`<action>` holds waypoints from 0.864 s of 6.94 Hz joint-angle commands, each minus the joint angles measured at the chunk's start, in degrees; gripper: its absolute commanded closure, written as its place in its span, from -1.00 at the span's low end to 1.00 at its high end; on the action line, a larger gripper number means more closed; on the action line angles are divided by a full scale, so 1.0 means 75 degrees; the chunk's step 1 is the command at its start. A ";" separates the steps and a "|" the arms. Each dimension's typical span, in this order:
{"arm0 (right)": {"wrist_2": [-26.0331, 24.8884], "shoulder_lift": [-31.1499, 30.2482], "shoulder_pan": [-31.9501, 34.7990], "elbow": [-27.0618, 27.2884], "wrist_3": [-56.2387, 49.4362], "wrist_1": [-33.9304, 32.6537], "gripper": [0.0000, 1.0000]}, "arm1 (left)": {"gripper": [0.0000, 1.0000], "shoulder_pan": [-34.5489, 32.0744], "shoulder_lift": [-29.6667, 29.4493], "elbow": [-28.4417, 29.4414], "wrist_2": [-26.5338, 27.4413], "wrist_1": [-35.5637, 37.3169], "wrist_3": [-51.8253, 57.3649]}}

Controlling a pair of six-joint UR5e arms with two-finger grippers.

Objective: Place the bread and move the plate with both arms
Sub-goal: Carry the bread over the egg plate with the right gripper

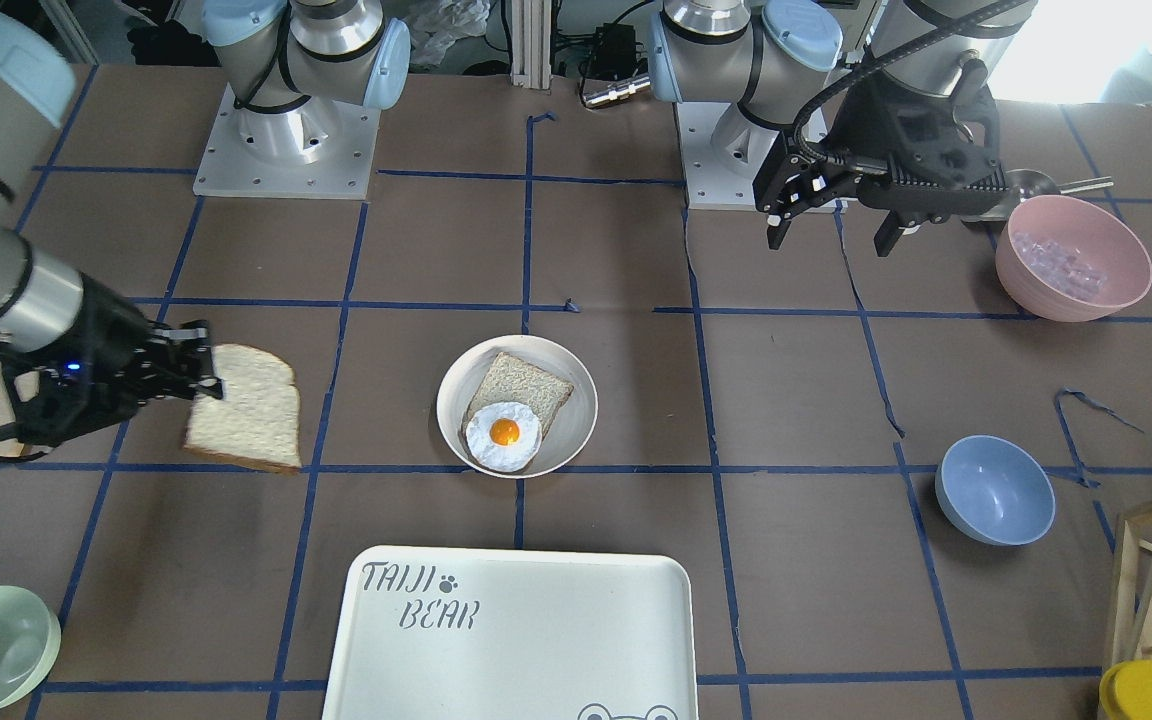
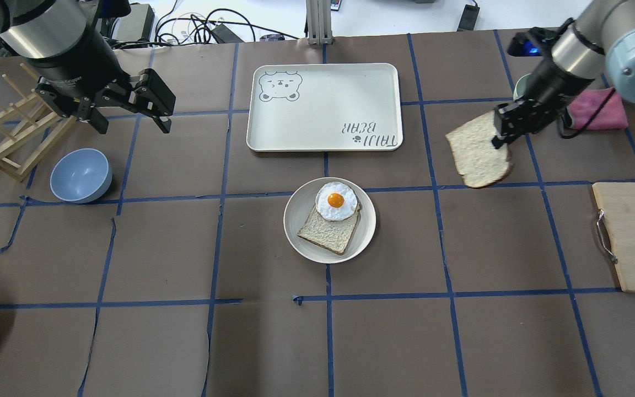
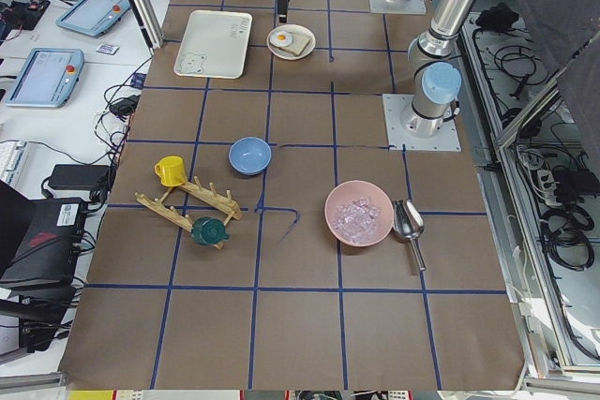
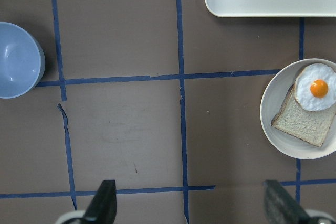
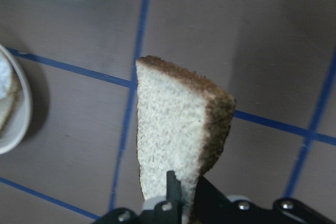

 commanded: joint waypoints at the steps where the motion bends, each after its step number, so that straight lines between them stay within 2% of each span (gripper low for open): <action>1: 0.2013 0.0108 0.1403 0.0379 0.1736 -0.0538 1.00 | -1.00 -0.0001 0.0001 0.0000 -0.0011 0.0000 -0.0014; 2: 0.2126 0.0121 0.1557 0.1079 0.2554 -0.1957 1.00 | -1.00 -0.0001 0.0013 0.0000 0.0013 -0.0011 -0.0014; 3: 0.2128 0.0098 0.1825 0.2211 0.3862 -0.4176 1.00 | -1.00 -0.0001 0.0013 -0.0012 0.0024 0.0000 -0.0014; 4: 0.2104 0.0167 0.2106 0.3058 0.4989 -0.5985 1.00 | -1.00 -0.0001 0.0013 -0.0012 0.0036 0.0000 -0.0014; 6: 0.2092 0.0203 0.2260 0.3370 0.5290 -0.6319 1.00 | -1.00 -0.0001 0.0013 -0.0023 0.0025 0.0000 -0.0014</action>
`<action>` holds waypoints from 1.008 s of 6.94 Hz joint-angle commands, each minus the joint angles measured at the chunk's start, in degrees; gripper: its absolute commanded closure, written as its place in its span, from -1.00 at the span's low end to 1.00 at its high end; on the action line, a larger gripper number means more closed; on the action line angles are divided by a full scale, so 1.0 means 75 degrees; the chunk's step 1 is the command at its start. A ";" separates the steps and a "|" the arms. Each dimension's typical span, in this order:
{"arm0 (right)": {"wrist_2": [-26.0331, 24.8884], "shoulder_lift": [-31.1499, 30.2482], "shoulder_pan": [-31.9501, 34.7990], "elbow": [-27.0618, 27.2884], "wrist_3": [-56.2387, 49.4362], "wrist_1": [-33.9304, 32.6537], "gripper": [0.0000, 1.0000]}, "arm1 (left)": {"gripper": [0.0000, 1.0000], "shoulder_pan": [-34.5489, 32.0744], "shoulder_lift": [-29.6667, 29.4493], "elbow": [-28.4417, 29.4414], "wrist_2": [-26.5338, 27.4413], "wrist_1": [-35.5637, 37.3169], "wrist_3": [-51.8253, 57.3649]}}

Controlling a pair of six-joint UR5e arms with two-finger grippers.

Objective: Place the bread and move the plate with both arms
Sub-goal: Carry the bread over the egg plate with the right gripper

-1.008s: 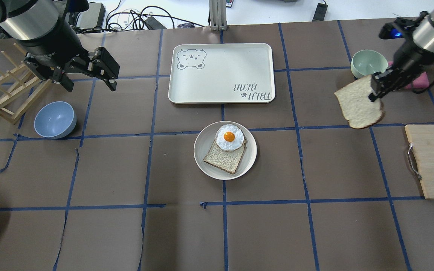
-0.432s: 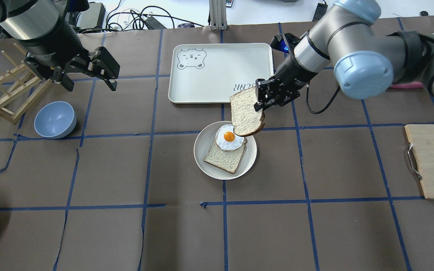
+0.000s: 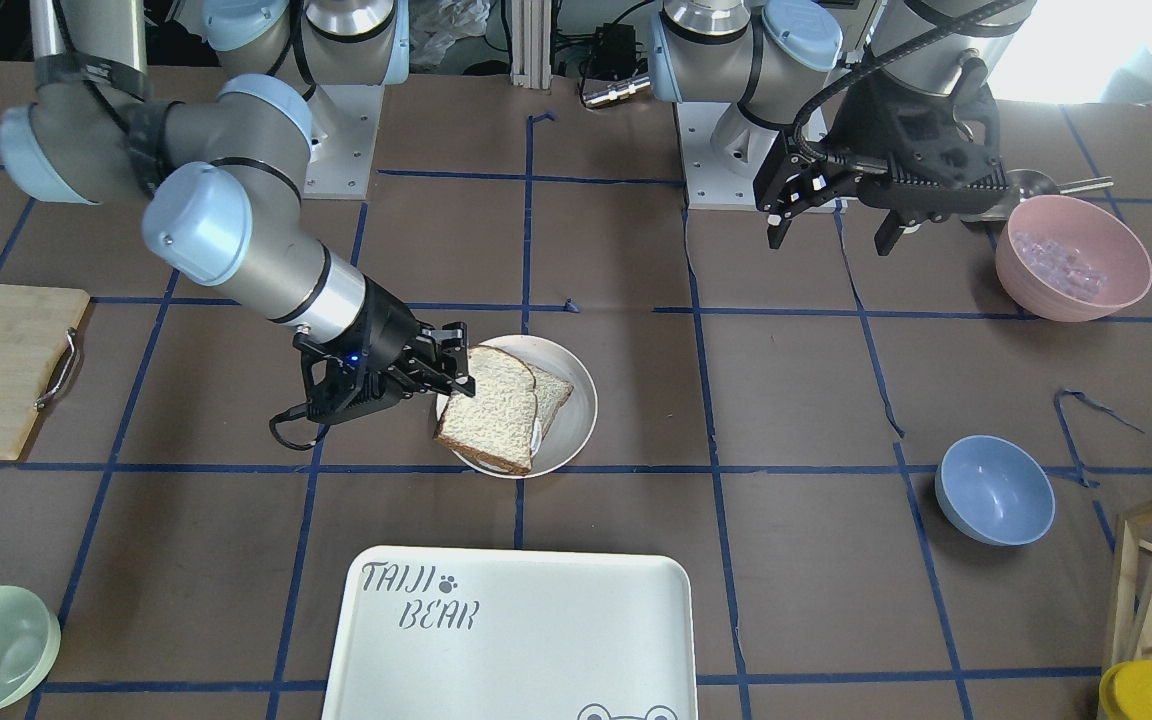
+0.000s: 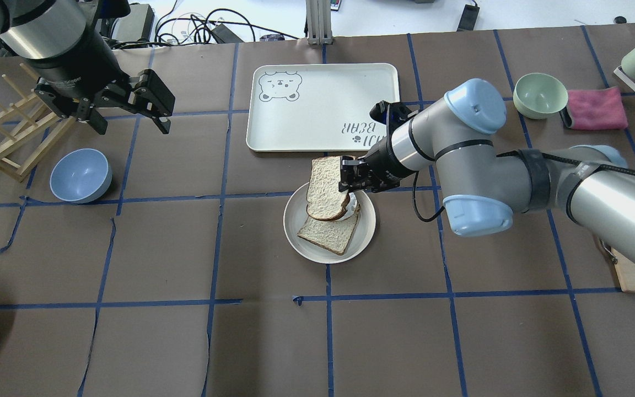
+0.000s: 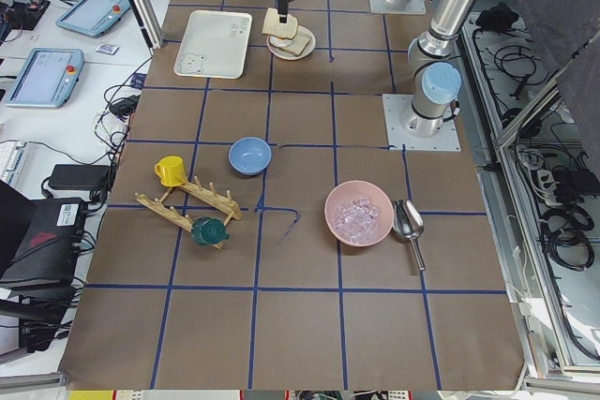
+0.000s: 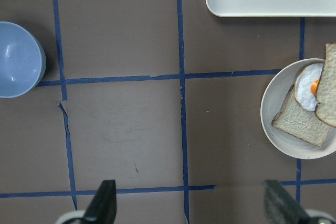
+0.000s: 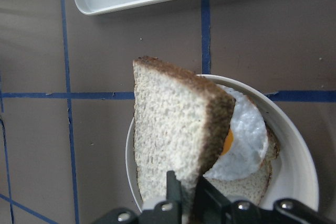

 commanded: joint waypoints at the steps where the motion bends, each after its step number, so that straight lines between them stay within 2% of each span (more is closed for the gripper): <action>1: 0.0023 0.0043 0.0358 0.0355 0.0433 -0.0500 1.00 | -1.00 0.0000 0.0000 -0.0021 -0.0007 0.0001 0.0012; 6: -0.0139 0.0266 0.0384 0.0356 0.0410 -0.0501 1.00 | -1.00 -0.0012 -0.0093 -0.0079 -0.0031 0.0071 -0.0093; 7: -0.0140 0.0266 0.0384 0.0356 0.0421 -0.0501 0.85 | -1.00 -0.0024 -0.0128 -0.0091 -0.0054 0.0071 -0.0535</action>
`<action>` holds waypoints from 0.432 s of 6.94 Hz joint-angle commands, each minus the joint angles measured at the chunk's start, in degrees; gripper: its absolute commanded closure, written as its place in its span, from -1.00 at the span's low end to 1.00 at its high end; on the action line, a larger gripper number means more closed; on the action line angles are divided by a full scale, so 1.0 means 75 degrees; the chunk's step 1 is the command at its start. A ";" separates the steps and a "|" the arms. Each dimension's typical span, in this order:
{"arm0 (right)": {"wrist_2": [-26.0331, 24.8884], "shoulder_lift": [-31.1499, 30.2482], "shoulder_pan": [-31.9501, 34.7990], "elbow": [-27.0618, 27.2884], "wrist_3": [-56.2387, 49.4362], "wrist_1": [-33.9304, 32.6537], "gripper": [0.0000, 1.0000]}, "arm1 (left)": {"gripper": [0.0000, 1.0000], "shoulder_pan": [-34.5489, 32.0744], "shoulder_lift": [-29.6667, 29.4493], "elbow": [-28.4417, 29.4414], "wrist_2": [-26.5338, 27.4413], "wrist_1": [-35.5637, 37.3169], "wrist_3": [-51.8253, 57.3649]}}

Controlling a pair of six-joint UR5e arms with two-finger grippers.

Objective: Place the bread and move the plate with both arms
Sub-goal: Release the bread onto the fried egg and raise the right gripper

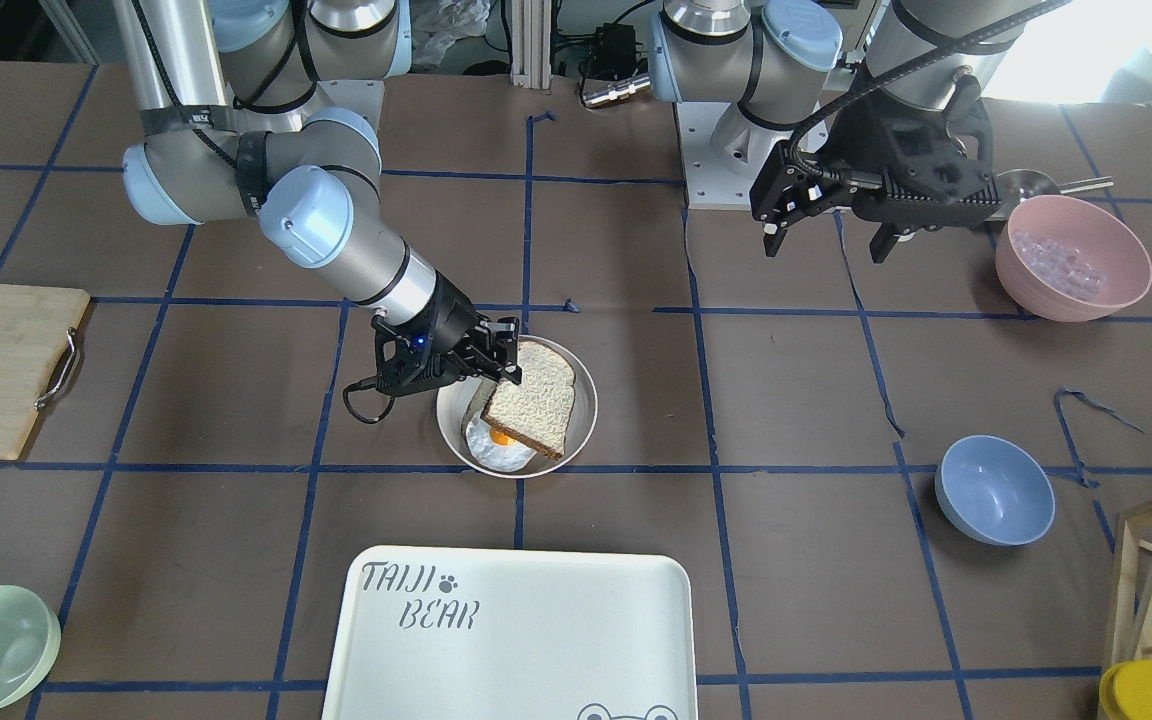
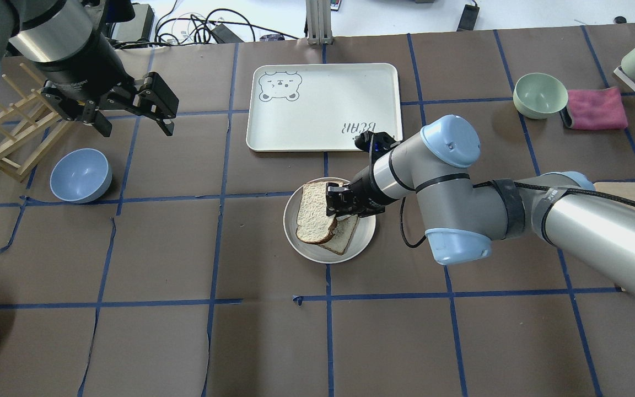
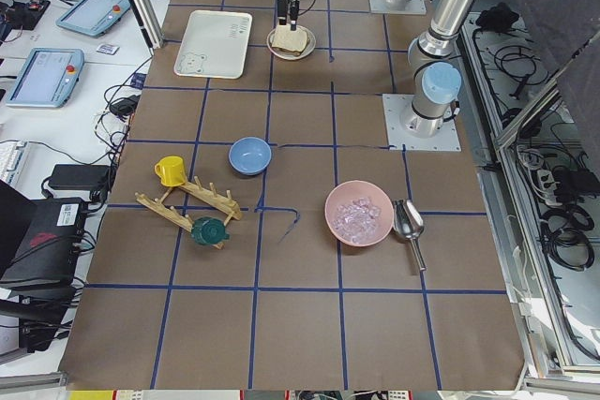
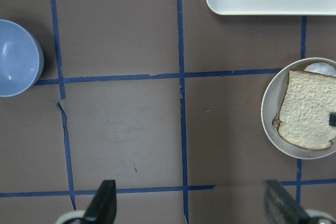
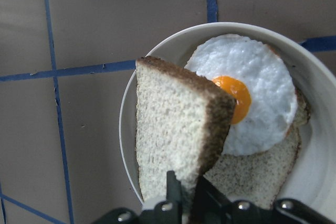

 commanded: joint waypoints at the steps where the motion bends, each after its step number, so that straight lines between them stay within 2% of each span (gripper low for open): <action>1: -0.0054 0.0018 0.0000 -0.0017 0.0011 -0.0014 0.20 | -1.00 -0.0055 -0.0081 -0.0020 -0.0034 0.0007 -0.0983; 2: -0.0217 0.0018 -0.0011 -0.0075 0.0011 -0.0072 -0.26 | -1.00 -0.0055 -0.0139 -0.0020 -0.0057 0.0007 -0.1117; 3: -0.0845 -0.0075 -0.0081 -0.0192 -0.0047 -0.0049 -0.56 | -1.00 -0.0067 -0.0140 -0.0020 -0.0336 0.0007 -0.1861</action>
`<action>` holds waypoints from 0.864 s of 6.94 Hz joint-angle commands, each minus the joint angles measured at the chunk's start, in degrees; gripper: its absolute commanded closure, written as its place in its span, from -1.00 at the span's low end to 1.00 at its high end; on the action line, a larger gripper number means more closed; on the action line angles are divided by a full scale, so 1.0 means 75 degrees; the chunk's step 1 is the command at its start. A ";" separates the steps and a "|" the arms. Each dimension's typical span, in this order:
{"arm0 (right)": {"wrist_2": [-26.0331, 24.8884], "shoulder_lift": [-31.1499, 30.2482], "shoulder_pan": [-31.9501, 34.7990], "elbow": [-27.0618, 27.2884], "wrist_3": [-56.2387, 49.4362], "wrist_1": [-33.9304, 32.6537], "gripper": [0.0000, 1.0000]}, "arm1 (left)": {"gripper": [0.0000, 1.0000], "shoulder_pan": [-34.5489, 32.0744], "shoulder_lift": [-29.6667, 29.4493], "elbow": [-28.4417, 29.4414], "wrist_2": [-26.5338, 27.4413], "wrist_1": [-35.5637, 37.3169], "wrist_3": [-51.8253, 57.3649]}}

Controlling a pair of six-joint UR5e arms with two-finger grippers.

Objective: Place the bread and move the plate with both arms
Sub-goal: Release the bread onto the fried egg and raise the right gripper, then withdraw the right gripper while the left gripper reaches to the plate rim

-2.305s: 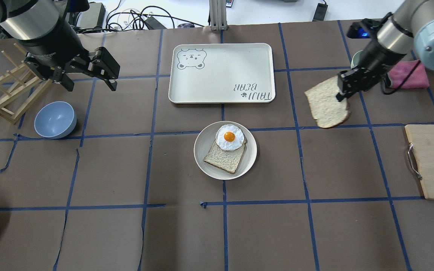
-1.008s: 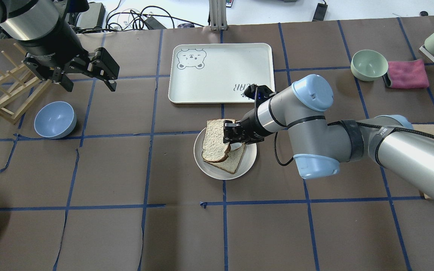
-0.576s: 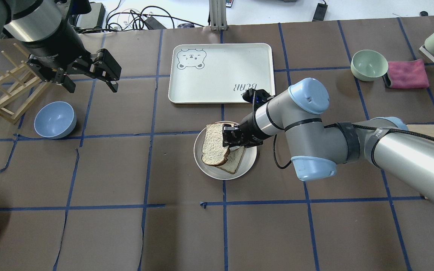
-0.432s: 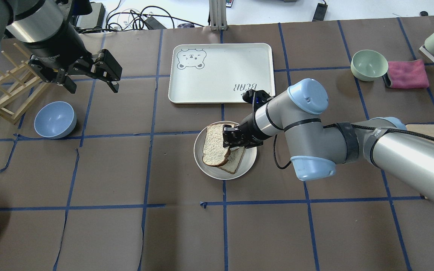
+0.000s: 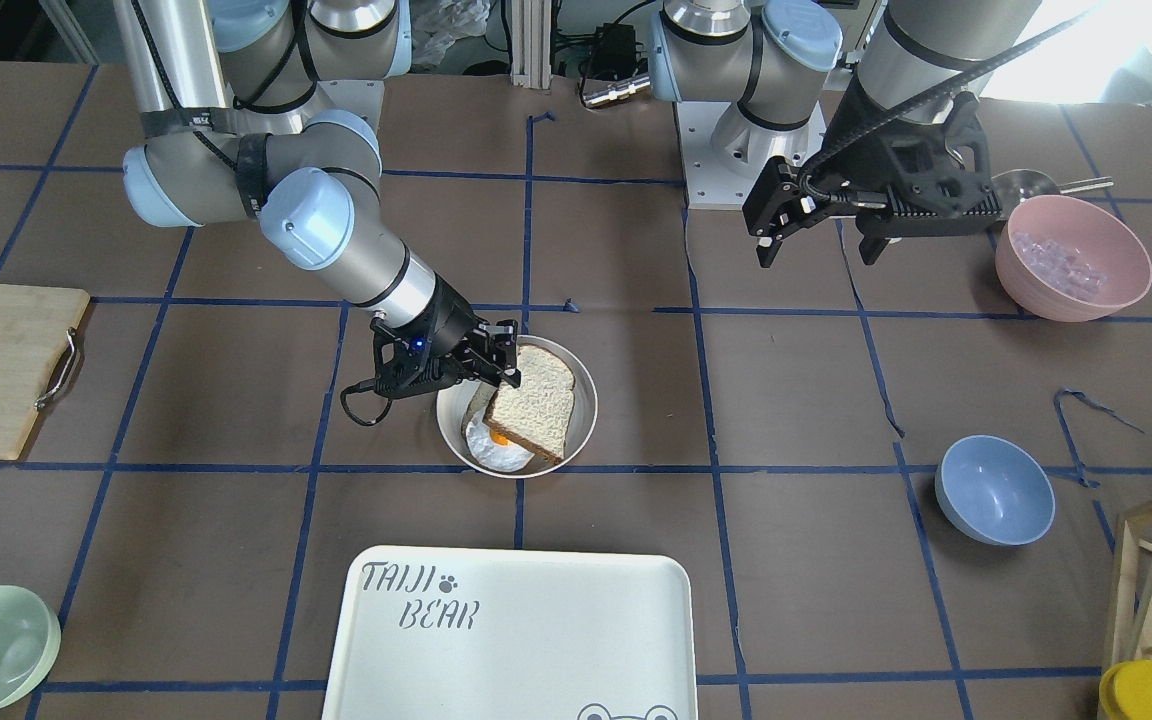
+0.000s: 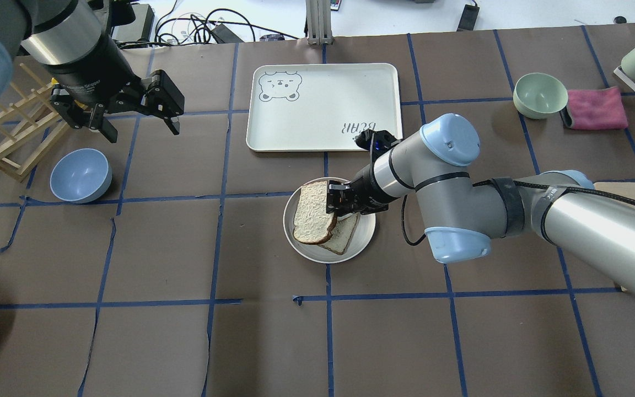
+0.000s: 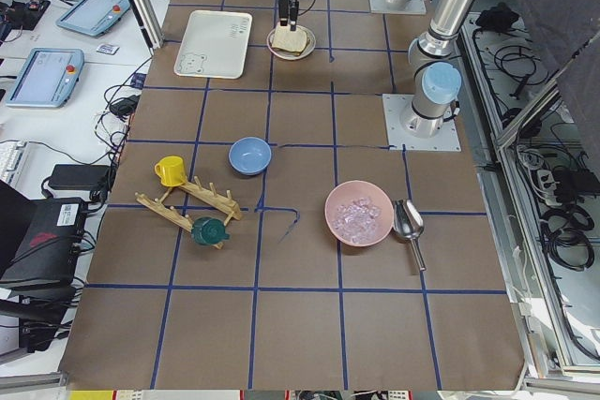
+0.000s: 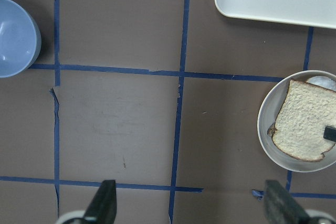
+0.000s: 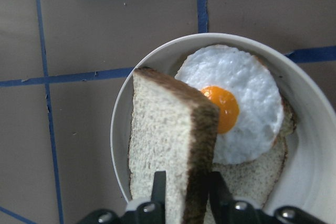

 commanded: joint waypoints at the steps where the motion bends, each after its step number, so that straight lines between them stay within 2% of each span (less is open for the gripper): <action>1: -0.1109 -0.0072 -0.0139 -0.0458 -0.0241 0.0102 -0.87 | -1.00 -0.0002 -0.0060 -0.0001 -0.0254 0.0012 -0.1149; 2: -0.1346 -0.0083 -0.0186 -0.0914 -0.0499 0.0381 -1.00 | -1.00 -0.0025 -0.0118 -0.0105 -0.0301 -0.0058 -0.1375; 3: -0.1407 -0.0107 -0.0198 -0.1487 -0.0629 0.1335 -1.00 | -1.00 -0.0026 -0.0211 -0.0559 -0.0661 0.0000 -0.1992; 4: -0.1779 -0.0107 -0.0210 -0.2282 -0.1326 0.2436 -1.00 | -1.00 -0.0095 -0.0351 -0.1248 -0.1001 0.0604 -0.2114; 5: -0.2212 -0.0072 -0.0199 -0.3253 -0.2308 0.3653 -1.00 | -1.00 -0.0502 -0.0527 -0.1985 -0.1005 0.1584 -0.2196; 6: -0.2784 -0.0048 -0.0198 -0.4086 -0.2480 0.4651 -1.00 | -0.97 -0.0935 -0.0819 -0.2735 -0.0993 0.2777 -0.2220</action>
